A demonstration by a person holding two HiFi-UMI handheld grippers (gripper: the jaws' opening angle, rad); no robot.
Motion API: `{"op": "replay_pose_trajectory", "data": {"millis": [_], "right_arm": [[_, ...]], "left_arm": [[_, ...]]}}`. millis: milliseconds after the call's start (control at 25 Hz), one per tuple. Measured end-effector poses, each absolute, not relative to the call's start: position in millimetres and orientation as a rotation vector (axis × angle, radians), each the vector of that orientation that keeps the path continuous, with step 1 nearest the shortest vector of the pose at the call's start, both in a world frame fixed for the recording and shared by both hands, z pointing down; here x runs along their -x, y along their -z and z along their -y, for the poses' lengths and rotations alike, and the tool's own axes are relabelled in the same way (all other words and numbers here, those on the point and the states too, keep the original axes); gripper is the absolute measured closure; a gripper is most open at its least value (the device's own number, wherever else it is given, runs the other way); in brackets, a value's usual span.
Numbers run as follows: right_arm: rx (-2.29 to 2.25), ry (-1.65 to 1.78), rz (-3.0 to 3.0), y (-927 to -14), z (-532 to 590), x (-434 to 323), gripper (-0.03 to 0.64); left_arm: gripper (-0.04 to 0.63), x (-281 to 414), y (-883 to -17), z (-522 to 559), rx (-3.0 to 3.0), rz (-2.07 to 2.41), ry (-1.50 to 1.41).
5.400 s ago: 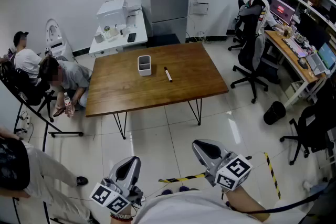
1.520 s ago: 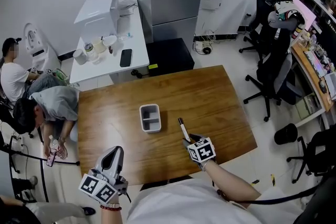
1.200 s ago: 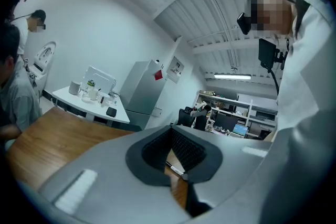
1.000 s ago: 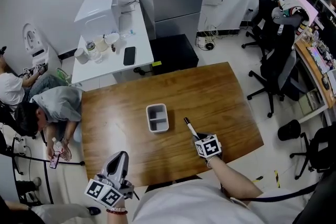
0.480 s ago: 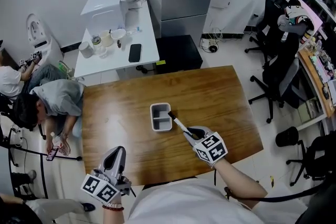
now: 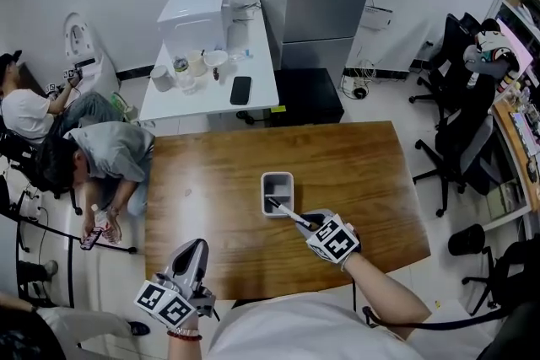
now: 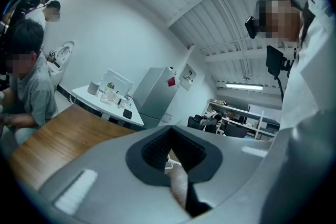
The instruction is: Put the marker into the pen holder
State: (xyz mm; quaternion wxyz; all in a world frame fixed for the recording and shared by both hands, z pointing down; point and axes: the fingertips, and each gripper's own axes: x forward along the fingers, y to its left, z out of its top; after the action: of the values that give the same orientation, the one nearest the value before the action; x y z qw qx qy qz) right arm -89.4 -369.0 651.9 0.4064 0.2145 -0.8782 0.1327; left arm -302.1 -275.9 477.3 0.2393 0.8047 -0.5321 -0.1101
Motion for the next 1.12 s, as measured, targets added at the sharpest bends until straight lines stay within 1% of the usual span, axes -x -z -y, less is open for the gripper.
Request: {"op": "replay_pose_trajectory", "data": {"millis": [320,480,800,1120], "right_arm": [[-0.679,-0.295,2.262,-645.7,383.6,95.0,0.548],[-0.747,-0.282,2.295,-641.6,389.5,92.4,0.524],[-0.858,-0.349,2.351,-626.8,387.7,80.8,0.518],[-0.986,-0.391,2.491,-576.4,371.6,80.3,0.514]], "left_arm": [[0.595,307.8,-481.7,262.7,-2.176,1.466,0.286],[0.595,306.2,-481.6,264.0,-2.181,1.457,0.282],[0.595,296.9,-480.9,271.7,-2.214,1.407,0.276],[0.595,291.6,-474.5,274.1,-2.295,1.29,0.254]]}}
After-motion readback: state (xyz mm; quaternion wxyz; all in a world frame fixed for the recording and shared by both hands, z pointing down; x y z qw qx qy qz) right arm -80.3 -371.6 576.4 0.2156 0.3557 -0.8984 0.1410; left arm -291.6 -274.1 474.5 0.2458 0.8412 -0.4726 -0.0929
